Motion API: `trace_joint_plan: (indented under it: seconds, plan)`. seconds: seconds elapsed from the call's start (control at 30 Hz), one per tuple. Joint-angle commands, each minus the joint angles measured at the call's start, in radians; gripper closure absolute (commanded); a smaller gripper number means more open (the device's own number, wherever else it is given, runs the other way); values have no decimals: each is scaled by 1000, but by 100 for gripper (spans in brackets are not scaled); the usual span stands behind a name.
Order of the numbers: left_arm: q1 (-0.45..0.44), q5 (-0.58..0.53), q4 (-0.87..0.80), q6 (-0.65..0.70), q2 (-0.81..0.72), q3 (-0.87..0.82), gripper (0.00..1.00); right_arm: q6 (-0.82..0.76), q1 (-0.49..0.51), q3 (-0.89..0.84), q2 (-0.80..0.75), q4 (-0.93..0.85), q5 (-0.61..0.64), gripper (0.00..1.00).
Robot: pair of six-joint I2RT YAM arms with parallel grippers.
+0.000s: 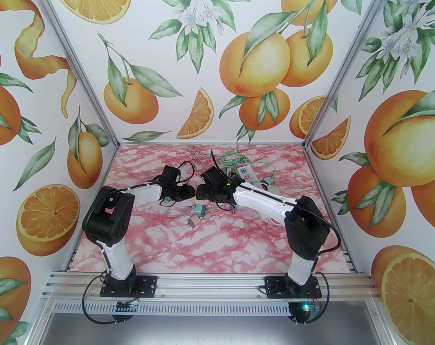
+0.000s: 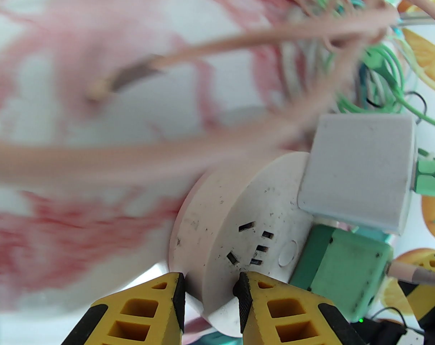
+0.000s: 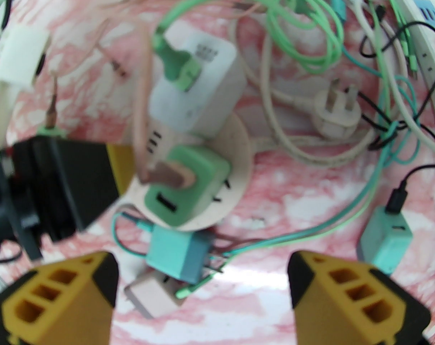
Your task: Pull the plug off the socket
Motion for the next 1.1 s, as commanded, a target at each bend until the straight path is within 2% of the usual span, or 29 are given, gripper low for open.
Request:
trace_joint_plan:
  seconds: [0.0,0.23,0.47,0.73,0.9,1.07]
  plan:
    - [-65,30,33,-76,-15,-40,70,19,-23,-19,-22,-38,44,21]
    - [-113,-6,77,-180,-72,-89,70,47,-38,-51,-23,-63,36,28]
    - [-70,-91,-14,-134,-174,-92,66,71,-38,-30,44,-95,63,39]
    - [-27,-32,-9,-87,-156,-63,62,70,-37,44,128,-116,74,44]
    - [-18,0,-6,-68,-128,-48,61,73,-35,99,181,-142,77,51]
    - [-9,23,-5,-61,-113,-37,61,53,-20,144,211,-181,94,66]
